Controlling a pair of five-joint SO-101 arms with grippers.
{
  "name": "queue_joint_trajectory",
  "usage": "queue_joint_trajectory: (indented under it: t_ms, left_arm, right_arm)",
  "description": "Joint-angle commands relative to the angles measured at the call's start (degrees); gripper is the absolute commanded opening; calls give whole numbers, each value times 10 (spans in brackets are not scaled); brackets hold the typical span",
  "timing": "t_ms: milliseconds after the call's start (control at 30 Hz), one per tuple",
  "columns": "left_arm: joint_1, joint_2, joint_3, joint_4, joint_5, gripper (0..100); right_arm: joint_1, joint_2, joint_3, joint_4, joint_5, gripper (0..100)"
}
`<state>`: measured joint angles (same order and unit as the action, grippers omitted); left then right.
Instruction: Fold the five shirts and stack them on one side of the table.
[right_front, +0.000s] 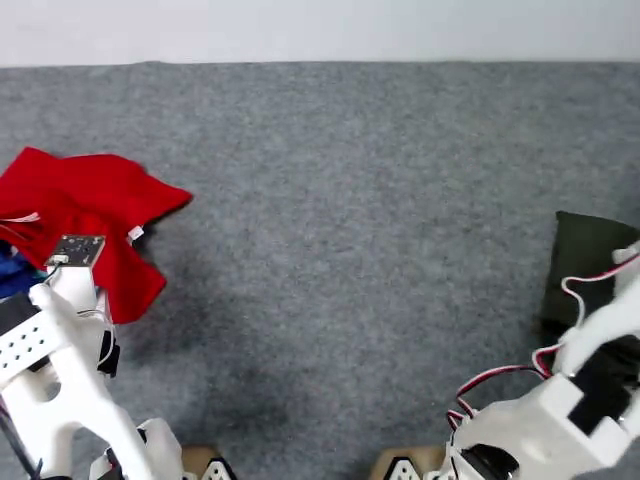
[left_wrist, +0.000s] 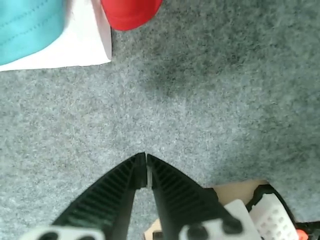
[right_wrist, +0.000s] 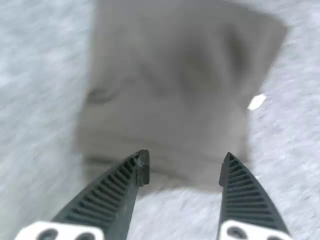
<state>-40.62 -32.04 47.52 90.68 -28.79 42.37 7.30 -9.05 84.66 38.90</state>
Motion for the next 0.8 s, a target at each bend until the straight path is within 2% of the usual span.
queue_joint_trajectory:
  t_ms: [0,133,267,400,767]
  left_arm:
    - [2,-16,-2,-4,2,5]
    - [2,-16,-2,-4,2,5]
    - [2,-16,-2,-4,2,5]
    - [2,-16,-2,-4,2,5]
    - [2,-16,-2,-4,2,5]
  right_arm:
    - [-28,-37,-11,72,-7,233]
    - [-59,-24,22,88,-15,234]
    - [-93,15,52,55,-62,235]
    - [-115,66,51,42,-71,235]
    - [-117,155,51,-24,-68,209]
